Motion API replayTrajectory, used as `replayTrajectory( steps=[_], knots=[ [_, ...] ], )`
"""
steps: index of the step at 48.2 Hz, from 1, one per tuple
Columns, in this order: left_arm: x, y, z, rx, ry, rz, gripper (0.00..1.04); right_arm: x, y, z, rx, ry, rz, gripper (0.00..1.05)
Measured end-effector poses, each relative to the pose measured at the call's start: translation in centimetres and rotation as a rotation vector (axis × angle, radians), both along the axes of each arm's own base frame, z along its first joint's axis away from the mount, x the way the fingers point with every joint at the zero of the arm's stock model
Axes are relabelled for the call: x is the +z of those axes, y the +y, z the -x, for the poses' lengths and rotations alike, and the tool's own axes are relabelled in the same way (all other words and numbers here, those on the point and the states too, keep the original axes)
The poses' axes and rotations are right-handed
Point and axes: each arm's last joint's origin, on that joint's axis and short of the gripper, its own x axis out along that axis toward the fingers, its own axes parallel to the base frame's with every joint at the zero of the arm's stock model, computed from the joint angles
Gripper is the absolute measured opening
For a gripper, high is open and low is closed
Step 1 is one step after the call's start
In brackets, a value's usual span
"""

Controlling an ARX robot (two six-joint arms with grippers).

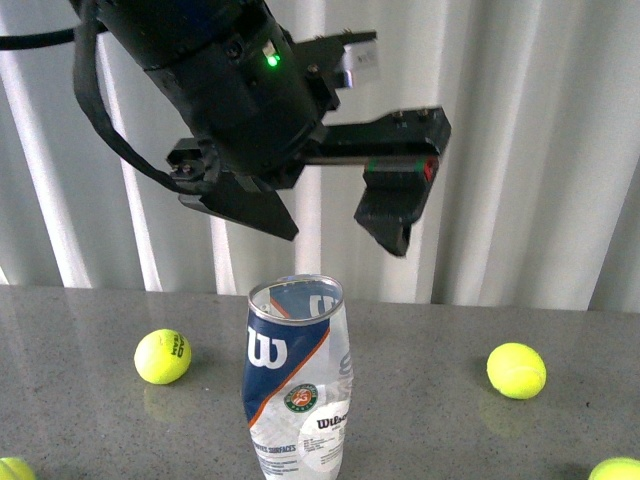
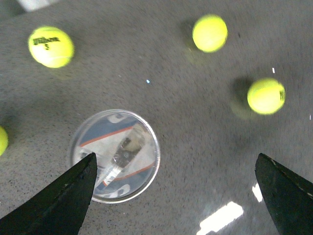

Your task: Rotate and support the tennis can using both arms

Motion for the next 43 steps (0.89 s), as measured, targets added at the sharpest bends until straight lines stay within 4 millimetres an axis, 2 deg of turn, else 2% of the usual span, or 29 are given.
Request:
replayTrajectory(
  steps=[3, 8, 16, 18, 21, 24, 27, 35, 43],
  knots=[
    [0.8, 0.8, 0.5, 0.107, -0.035, 0.069, 0.98, 0.0, 0.0, 0.0, 0.000, 0.000, 0.000, 0.98],
    [1.6, 1.4, 0.9, 0.175, -0.037, 0.131, 0.98, 0.0, 0.0, 0.0, 0.000, 0.000, 0.000, 0.98],
    [1.4, 1.5, 0.8, 0.213, -0.033, 0.142, 0.98, 0.0, 0.0, 0.0, 0.000, 0.000, 0.000, 0.98],
    [1.0, 1.5, 0.9, 0.258, -0.152, 0.113, 0.93, 0.0, 0.0, 0.0, 0.000, 0.000, 0.000, 0.98],
    [-0.4, 2.8, 1.7, 0.422, -0.493, 0.081, 0.79, 0.0, 0.0, 0.0, 0.000, 0.000, 0.000, 0.98],
    [-1.4, 4.7, 3.3, 0.505, -0.656, 0.108, 0.68, 0.0, 0.0, 0.0, -0.001, 0.000, 0.000, 0.98],
    [-2.0, 6.4, 4.8, 0.536, -0.745, 0.143, 0.59, 0.0, 0.0, 0.0, -0.003, 0.000, 0.000, 0.98],
    [-4.6, 10.4, 8.5, 0.570, -0.817, 0.155, 0.32, 0.0, 0.0, 0.0, 0.001, 0.000, 0.000, 0.98],
    [-7.5, 12.2, 10.9, 0.553, -0.783, 0.134, 0.07, 0.0, 0.0, 0.0, 0.000, 0.000, 0.000, 0.98]
  ],
)
